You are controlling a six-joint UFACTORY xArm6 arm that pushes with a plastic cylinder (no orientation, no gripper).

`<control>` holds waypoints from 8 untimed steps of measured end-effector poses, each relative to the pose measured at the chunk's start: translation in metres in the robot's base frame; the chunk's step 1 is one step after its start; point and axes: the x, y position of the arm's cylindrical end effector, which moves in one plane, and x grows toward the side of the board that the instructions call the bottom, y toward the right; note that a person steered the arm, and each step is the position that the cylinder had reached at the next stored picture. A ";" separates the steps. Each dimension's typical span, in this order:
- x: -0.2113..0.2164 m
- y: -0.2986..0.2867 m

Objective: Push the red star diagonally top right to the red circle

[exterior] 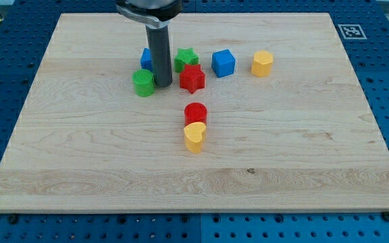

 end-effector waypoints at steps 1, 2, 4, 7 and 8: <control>-0.015 0.002; -0.015 0.010; -0.012 0.061; -0.007 0.072; -0.011 0.073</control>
